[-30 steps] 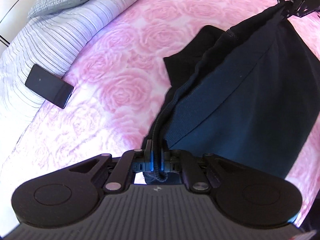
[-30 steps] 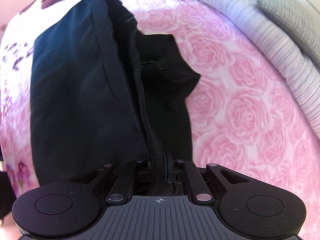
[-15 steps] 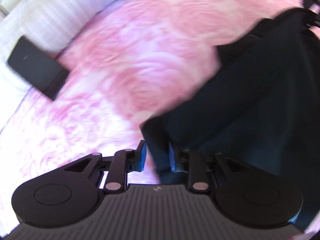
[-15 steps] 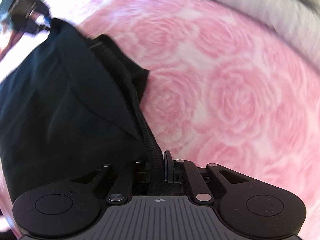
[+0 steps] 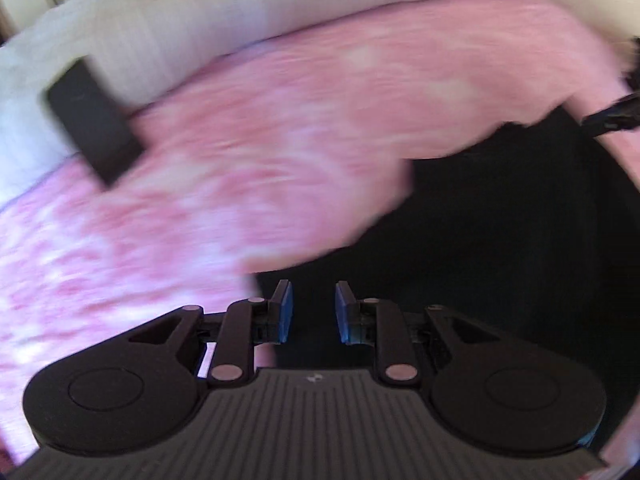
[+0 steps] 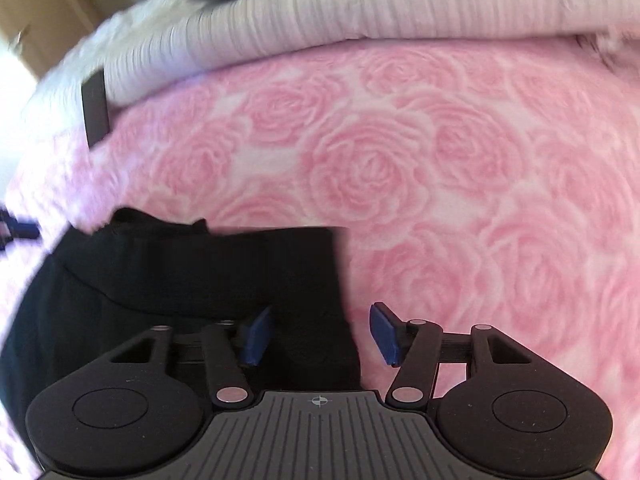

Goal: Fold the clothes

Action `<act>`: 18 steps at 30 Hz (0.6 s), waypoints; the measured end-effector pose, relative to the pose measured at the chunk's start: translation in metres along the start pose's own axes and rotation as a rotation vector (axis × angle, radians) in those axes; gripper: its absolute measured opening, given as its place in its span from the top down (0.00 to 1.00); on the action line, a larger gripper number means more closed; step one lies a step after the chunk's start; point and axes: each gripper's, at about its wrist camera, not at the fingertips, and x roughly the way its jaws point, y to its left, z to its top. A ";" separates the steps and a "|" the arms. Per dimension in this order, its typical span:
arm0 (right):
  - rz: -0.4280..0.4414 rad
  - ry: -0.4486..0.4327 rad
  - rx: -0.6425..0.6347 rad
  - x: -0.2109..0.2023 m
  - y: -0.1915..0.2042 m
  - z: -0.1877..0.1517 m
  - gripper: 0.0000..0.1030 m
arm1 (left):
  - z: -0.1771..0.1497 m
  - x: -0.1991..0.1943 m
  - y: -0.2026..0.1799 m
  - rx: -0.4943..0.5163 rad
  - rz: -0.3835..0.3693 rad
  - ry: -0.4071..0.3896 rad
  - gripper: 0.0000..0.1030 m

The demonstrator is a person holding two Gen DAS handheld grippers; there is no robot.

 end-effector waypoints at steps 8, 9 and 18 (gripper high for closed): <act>-0.079 -0.092 0.125 -0.044 -0.039 0.007 0.45 | -0.001 0.054 -0.034 0.066 0.015 0.064 0.75; -0.046 -0.096 0.117 -0.047 -0.034 0.003 0.45 | -0.002 0.054 -0.034 0.067 0.022 0.062 0.75; 0.145 0.092 -0.078 -0.011 0.023 -0.077 0.46 | -0.008 0.042 -0.040 0.059 0.085 0.039 0.78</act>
